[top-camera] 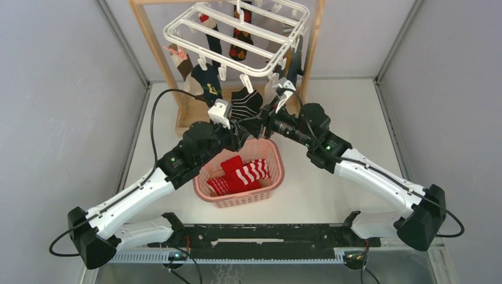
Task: Remove the socks clipped to the hanger
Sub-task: Adjust the hanger on the clothesline, then remove the sock from the hanger.
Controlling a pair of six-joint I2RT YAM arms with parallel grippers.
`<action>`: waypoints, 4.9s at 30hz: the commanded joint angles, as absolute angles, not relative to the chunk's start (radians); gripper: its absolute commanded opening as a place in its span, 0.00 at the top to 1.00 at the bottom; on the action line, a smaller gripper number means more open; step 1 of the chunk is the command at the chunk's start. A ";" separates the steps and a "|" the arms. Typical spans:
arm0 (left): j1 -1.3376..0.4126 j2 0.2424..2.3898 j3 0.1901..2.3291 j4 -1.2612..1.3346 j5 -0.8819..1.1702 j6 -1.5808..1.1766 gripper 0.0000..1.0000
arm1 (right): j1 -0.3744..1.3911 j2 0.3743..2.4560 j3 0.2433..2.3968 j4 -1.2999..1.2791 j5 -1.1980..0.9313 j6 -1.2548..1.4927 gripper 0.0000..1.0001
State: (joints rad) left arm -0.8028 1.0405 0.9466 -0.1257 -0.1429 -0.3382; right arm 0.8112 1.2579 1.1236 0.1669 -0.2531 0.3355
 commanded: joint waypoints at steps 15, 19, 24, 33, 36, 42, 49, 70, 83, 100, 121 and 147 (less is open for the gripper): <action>-0.798 1.029 1.043 -0.157 -0.194 -0.311 0.63 | 0.696 1.017 1.024 -0.074 -0.210 0.292 0.30; -0.792 1.020 1.039 -0.170 -0.198 -0.313 0.63 | 0.630 0.959 0.952 -0.099 -0.219 0.303 0.30; -0.777 1.011 1.034 -0.182 -0.195 -0.311 0.63 | 0.539 0.901 0.849 -0.098 -0.236 0.337 0.30; -0.757 1.003 1.032 -0.206 -0.180 -0.313 0.56 | 0.364 0.906 0.755 -0.010 -0.333 0.394 0.30; -0.756 0.999 1.033 -0.219 -0.181 -0.318 0.38 | 0.331 0.933 0.752 0.061 -0.378 0.394 0.30; -0.755 0.973 1.024 -0.241 -0.199 -0.337 0.00 | 0.269 1.002 0.752 0.231 -0.498 0.392 0.30; -0.755 0.950 1.014 -0.262 -0.212 -0.334 0.00 | 0.248 1.130 0.811 0.408 -0.549 0.352 0.30; -0.753 0.951 1.006 -0.265 -0.211 -0.333 0.00 | 0.396 1.327 0.991 0.452 -0.412 0.174 0.18; -0.752 0.938 1.002 -0.266 -0.212 -0.328 0.00 | 0.455 1.359 1.069 0.312 0.032 0.118 0.28; -0.751 0.907 0.999 -0.279 -0.199 -0.333 0.00 | 0.482 1.293 1.058 0.257 0.053 0.121 0.90; -0.751 0.815 1.006 -0.361 -0.134 -0.377 0.00 | 0.543 1.224 1.054 0.197 0.011 0.125 0.91; -0.767 0.815 0.937 -0.259 -0.008 -0.428 0.00 | 0.736 1.154 1.055 0.109 0.000 0.144 0.93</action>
